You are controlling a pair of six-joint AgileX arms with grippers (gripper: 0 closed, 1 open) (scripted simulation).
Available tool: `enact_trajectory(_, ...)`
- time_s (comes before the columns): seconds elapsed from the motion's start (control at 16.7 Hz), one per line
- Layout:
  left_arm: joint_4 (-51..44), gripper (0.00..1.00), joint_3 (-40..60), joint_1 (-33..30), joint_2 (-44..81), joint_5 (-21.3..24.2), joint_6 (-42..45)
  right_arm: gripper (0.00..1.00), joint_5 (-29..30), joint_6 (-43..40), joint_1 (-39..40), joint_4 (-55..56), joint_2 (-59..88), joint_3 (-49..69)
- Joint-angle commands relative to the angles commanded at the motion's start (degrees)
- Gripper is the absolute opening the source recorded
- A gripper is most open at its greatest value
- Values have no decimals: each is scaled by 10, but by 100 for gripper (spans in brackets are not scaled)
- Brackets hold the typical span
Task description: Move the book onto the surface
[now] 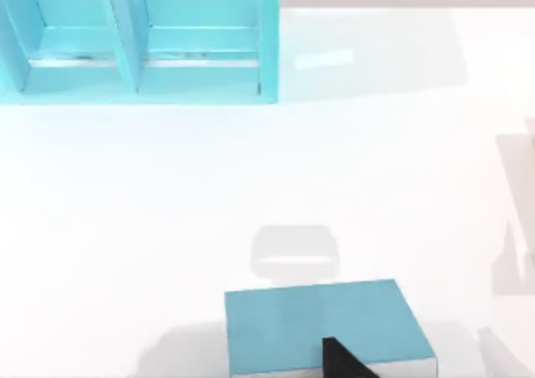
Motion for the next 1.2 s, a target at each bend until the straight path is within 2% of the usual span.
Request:
enact_trajectory(0.24,0,98,0,0,0,0,0,100,0,0,0,0,0,0)
enact_trajectory(0.3,0,100,0,0,0,0,0,100,0,0,0,0,0,0)
enact_trajectory(0.9,-8,100,4,-6,5,4,-5,100,0,0,0,0,0,0)
enact_trajectory(1.2,-116,100,57,-76,54,60,-85,100,0,0,0,0,0,0)
